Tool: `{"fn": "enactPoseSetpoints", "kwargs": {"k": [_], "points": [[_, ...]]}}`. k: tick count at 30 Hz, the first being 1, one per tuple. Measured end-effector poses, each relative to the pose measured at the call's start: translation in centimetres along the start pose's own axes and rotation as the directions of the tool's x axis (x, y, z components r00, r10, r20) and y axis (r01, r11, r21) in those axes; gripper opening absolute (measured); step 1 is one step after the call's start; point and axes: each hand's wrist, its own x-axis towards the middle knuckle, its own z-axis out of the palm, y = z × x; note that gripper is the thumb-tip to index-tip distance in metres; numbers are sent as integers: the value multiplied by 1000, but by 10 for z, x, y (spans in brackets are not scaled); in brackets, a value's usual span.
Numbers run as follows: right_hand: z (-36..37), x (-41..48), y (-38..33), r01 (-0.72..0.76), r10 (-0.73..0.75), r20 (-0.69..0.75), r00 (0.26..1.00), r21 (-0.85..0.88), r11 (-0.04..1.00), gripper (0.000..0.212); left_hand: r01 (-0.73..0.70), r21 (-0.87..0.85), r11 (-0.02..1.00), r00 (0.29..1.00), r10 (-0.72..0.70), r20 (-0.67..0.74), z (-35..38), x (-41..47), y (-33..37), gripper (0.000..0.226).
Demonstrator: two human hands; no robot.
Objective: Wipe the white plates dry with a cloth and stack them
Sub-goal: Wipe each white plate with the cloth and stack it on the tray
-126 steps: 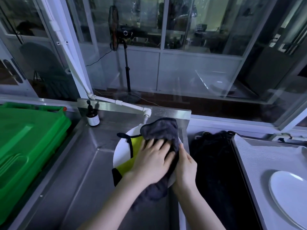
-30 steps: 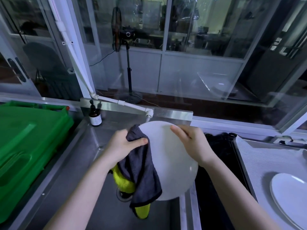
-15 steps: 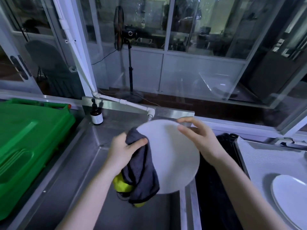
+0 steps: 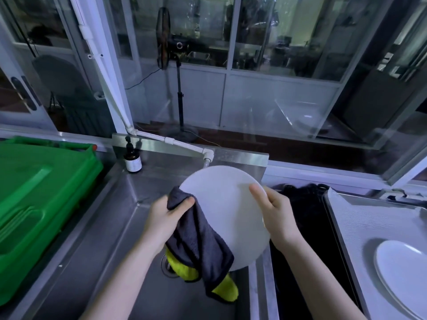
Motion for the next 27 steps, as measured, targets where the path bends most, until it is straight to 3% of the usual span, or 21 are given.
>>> {"fn": "enactPoseSetpoints", "kwargs": {"k": [3,6,7,9,11,12,14,16,20,22,24,27], "points": [[7,4,-13,192,-154,180,971,-218,957,53,-185,211,960,968,141,208,-6,10,20,24],[15,6,-23,360,-238,352,905,-338,870,51,-382,353,854,874,209,439,0,9,36,26],[12,7,-25,363,-241,353,904,-334,870,51,-377,353,856,882,216,418,1,8,36,24],[4,9,-25,283,-222,242,945,-258,924,56,-268,269,925,954,214,212,0,4,28,21],[-1,8,-22,115,-112,36,993,-97,989,59,-80,57,995,996,82,-24,3,-4,14,17],[0,8,-20,44,-44,-32,998,-21,999,58,-4,-46,999,997,1,-72,5,-8,9,16],[1,6,-17,2,-2,-65,998,-1,1000,53,49,-84,995,995,-57,-84,7,-9,3,16],[-1,6,-19,76,-74,25,997,-90,993,54,-3,-7,1000,999,3,-32,4,-6,5,14],[6,11,-28,297,-198,315,928,-306,905,54,-257,262,930,942,181,282,2,7,23,20],[8,12,-25,317,-200,353,914,-315,895,52,-303,308,902,912,181,368,3,10,27,25],[3,14,-21,226,-159,263,952,-246,943,52,-230,232,945,947,163,275,2,11,25,31],[7,11,-13,-20,24,-91,996,41,999,48,7,-54,999,998,-10,-55,11,3,7,23]]}}
